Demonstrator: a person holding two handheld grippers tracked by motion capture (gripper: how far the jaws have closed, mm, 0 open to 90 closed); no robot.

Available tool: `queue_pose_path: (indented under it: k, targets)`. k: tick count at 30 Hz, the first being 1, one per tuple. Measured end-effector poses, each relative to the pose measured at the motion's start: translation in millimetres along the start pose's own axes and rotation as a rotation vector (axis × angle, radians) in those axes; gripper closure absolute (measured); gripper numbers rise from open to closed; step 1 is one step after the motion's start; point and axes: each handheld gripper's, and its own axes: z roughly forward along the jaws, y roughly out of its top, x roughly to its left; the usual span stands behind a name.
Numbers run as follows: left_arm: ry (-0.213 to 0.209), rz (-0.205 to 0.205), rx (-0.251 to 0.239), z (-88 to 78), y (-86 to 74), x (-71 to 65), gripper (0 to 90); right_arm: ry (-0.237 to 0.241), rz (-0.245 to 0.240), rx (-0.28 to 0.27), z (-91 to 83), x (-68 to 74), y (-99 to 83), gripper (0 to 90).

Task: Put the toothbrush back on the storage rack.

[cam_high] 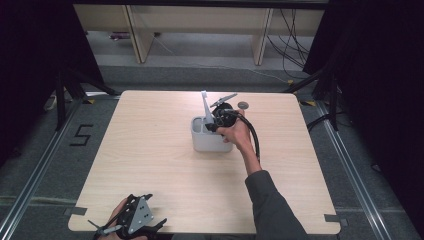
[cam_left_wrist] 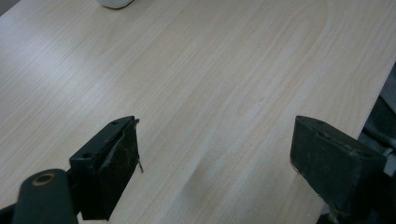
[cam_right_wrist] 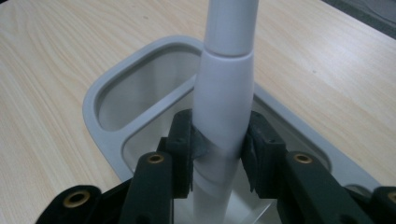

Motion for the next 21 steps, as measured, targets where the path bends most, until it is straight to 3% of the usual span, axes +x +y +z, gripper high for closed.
queue_pose_path:
  k: [1,3,4,7,10,12,13,18,19,21]
  targets:
    - [-0.016,0.001,0.002,-0.7,0.0,0.1,15.0,-0.006,-0.009,0.002,1.5,-0.5,-0.4,66.7]
    - [-0.030,0.007,0.008,-1.1,0.3,0.7,14.9,-0.010,0.017,0.005,3.2,0.1,-1.0,66.7]
    - [-0.025,0.007,0.007,-1.3,0.4,0.3,14.9,-0.010,-0.009,0.009,3.5,-1.6,-1.4,66.7]
    - [-0.013,0.000,0.002,-1.3,0.4,0.2,14.9,0.015,0.025,0.021,3.8,0.3,-0.9,66.6]
    - [-0.001,-0.002,-0.001,0.0,0.0,0.0,14.9,0.003,0.023,0.015,4.7,0.2,-0.6,66.5]
    - [-0.016,0.010,0.009,-1.2,0.5,0.5,14.9,0.015,0.034,0.017,5.7,1.7,-0.4,66.5]
    - [-0.019,0.004,0.004,-0.8,0.4,0.1,14.9,0.006,0.004,0.003,7.0,-0.1,-1.1,66.4]
    - [-0.020,0.010,0.010,-1.4,0.4,0.7,14.9,0.003,0.008,-0.001,6.5,0.0,-0.8,65.9]
    - [-0.018,0.010,0.010,-1.1,0.3,0.6,14.9,0.009,0.042,-0.002,6.2,2.1,-0.2,66.0]
    - [-0.032,0.009,0.013,-1.3,0.4,0.7,14.9,0.004,0.011,-0.003,5.6,0.4,0.4,66.0]
